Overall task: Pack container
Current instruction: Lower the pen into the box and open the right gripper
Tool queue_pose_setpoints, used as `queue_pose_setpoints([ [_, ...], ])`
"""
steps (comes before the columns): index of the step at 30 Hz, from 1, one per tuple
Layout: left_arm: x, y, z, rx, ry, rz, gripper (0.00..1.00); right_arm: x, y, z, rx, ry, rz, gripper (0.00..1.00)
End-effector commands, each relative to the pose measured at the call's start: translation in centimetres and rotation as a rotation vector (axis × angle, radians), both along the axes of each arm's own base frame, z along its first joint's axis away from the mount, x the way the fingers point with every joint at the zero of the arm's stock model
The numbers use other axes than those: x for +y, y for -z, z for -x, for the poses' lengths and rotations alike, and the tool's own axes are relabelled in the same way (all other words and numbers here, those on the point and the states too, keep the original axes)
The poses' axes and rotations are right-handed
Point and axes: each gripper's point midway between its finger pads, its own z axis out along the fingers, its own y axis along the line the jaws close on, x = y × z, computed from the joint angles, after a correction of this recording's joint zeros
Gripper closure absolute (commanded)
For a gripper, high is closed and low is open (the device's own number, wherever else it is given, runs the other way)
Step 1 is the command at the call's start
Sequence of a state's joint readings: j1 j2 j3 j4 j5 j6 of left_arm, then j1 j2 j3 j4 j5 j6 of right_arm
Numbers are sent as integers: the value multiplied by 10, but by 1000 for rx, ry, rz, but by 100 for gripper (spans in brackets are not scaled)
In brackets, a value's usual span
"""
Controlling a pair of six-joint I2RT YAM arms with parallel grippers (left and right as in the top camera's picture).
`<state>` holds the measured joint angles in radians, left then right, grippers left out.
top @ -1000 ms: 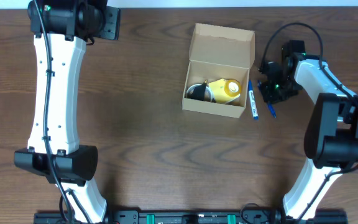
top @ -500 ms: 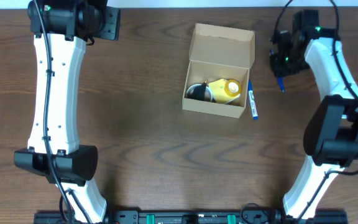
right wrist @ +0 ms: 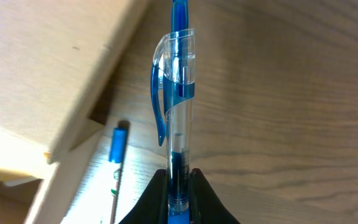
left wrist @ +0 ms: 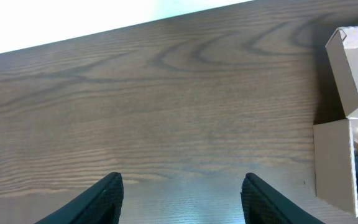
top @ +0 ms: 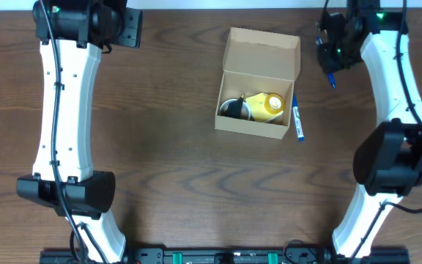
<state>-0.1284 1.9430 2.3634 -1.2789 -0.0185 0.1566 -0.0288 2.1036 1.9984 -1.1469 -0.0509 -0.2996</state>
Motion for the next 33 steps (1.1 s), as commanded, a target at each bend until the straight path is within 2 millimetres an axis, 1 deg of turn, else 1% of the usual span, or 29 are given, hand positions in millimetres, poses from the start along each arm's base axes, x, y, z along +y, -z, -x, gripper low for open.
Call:
queue_pose_setpoints([
  [1,-4,-15,7,-33,9,24,39,26,-16,-7,-41,-66,2,91],
  [4,-4,-15,7,-33,9,24,39,51,-23,-7,-52,-120,3,90],
  [7,-4,-15,7,-33,9,24,39,78,-25,-3,-52,-189,9,90],
  [12,-4,-15,7,-30,8,23,39,128,-23,13,-27,-298,10,91],
  [14,-4,-14,8,-27,8,23,39,138,-22,18,-20,-326,12,91],
  [18,-3,-14,8,-25,7,20,39,152,-16,29,18,-361,-12,92],
  [19,-3,-14,8,-25,7,20,39,158,-14,35,38,-387,-30,93],
  [22,-3,-14,8,-25,7,20,39,160,-6,42,82,-396,-40,94],
  [25,-3,-13,9,-21,6,19,39,173,0,50,112,-434,-107,93],
  [31,-3,-13,10,-17,6,20,39,179,24,70,187,-502,-106,91],
  [33,-3,-13,10,-16,6,20,39,179,30,73,196,-514,-105,90],
])
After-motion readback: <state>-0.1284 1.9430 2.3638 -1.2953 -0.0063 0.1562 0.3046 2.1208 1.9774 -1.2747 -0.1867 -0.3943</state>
